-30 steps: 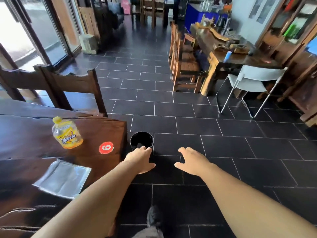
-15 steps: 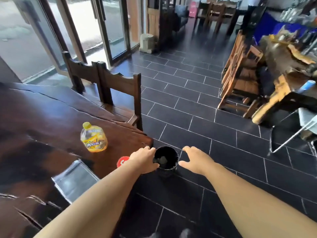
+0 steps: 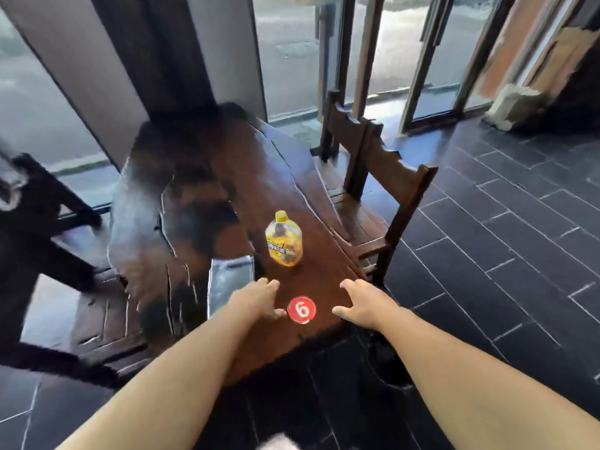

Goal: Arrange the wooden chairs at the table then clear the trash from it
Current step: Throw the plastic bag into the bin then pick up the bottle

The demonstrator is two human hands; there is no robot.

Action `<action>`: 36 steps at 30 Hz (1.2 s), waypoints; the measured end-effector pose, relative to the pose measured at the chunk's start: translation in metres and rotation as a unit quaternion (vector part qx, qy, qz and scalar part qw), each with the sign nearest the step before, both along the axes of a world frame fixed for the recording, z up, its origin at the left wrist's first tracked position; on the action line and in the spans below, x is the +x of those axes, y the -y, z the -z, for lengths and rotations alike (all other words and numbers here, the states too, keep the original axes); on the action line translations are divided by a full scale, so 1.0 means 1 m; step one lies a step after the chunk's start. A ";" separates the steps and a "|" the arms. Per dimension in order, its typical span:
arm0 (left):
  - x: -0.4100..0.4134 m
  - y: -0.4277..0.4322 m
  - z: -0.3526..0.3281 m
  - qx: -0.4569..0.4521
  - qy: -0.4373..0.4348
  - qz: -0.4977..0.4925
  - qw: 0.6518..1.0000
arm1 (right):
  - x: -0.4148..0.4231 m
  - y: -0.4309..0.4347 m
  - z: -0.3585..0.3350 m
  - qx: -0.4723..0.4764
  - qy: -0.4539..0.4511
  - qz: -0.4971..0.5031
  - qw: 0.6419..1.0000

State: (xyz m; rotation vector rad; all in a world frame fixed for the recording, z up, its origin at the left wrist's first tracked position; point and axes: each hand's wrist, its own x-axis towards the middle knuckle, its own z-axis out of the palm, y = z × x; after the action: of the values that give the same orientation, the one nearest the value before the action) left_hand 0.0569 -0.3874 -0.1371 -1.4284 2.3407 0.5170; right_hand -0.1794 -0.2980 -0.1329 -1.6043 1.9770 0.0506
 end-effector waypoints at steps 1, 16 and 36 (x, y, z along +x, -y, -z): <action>0.008 -0.003 -0.001 -0.004 0.001 -0.024 1.000 | 0.002 0.007 0.001 -0.002 -0.002 -0.022 1.000; 0.114 -0.076 0.008 0.007 -0.003 -0.274 0.962 | 0.090 0.066 0.017 0.003 0.056 -0.190 0.980; 0.167 0.086 0.097 0.102 -0.134 -0.303 0.938 | 0.168 0.162 0.100 0.069 0.073 -0.042 0.994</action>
State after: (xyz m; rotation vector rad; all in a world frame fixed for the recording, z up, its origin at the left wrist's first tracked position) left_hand 0.2239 -0.4730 -0.2336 -2.0744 1.9100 1.1458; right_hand -0.0118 -0.4605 -0.2331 -1.5549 1.7554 0.0978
